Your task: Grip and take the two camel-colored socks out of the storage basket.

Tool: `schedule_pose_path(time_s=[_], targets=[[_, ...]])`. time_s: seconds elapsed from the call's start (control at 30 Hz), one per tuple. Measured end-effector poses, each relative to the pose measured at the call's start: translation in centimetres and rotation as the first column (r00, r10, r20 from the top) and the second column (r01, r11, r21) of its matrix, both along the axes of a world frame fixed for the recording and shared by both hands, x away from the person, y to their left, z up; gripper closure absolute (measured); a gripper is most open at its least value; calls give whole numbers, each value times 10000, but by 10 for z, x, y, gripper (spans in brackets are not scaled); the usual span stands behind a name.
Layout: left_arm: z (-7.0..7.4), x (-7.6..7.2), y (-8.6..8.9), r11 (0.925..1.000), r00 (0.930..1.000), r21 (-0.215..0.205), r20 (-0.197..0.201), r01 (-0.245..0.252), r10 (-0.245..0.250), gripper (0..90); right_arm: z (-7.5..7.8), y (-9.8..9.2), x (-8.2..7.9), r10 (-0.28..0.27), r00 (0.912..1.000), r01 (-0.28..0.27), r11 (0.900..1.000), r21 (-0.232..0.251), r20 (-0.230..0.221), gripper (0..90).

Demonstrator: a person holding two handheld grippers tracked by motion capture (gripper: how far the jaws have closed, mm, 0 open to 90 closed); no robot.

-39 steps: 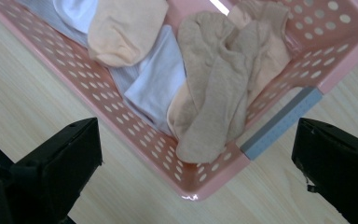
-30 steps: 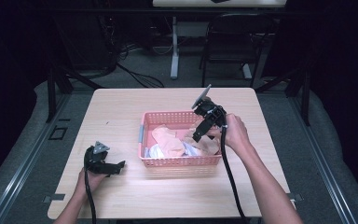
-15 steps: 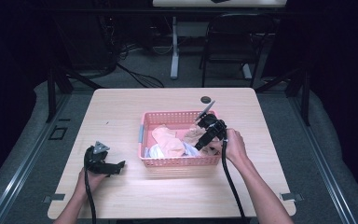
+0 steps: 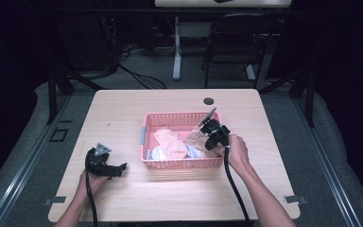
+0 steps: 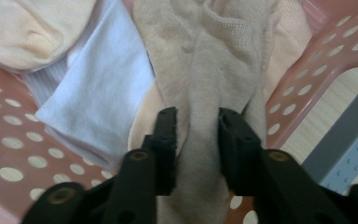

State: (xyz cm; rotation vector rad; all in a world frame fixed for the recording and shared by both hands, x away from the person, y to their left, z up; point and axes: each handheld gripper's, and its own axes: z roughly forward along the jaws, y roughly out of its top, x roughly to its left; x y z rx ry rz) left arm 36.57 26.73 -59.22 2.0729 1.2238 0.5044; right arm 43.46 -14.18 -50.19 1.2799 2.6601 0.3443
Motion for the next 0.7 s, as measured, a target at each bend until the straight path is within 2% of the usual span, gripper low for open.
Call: schedule_pose_path(time_s=[0.07,0.1,0.2,0.27,0.3,0.33,0.37,0.4,0.57,0.7], targets=[[0,0,0,10000,10000,-3,0,-2,2,0,1,0,-1,64,10000,-64,10000,-66,15,787],[0,0,0,10000,10000,-5,1,-5,5,0,0,1,-2,-85,10000,85,10000,48,22,802],[0,0,0,10000,10000,-1,1,-2,2,0,4,0,-2,61,9999,-62,10000,-58,-102,826],[0,0,0,10000,10000,16,6,15,-15,0,5,-1,-3,-78,9999,76,9996,270,65,832],[0,0,0,10000,10000,17,5,15,-15,0,13,0,-2,8,9999,-16,9986,-524,-148,835],[0,0,0,10000,10000,20,6,16,-16,0,16,0,-3,-37,9999,27,9981,-608,-162,835],[0,0,0,10000,10000,19,5,15,-15,0,17,-1,-2,55,9998,-61,9994,-327,-200,836],[0,0,0,10000,10000,17,4,13,-13,0,16,-1,-2,65,10000,-63,9994,354,-49,836],[0,0,0,10000,10000,19,2,14,-14,0,31,1,-3,103,9999,-102,9986,520,-18,836],[0,0,0,10000,10000,20,-3,11,-11,0,41,1,-1,251,9997,-248,9990,375,-82,836]])
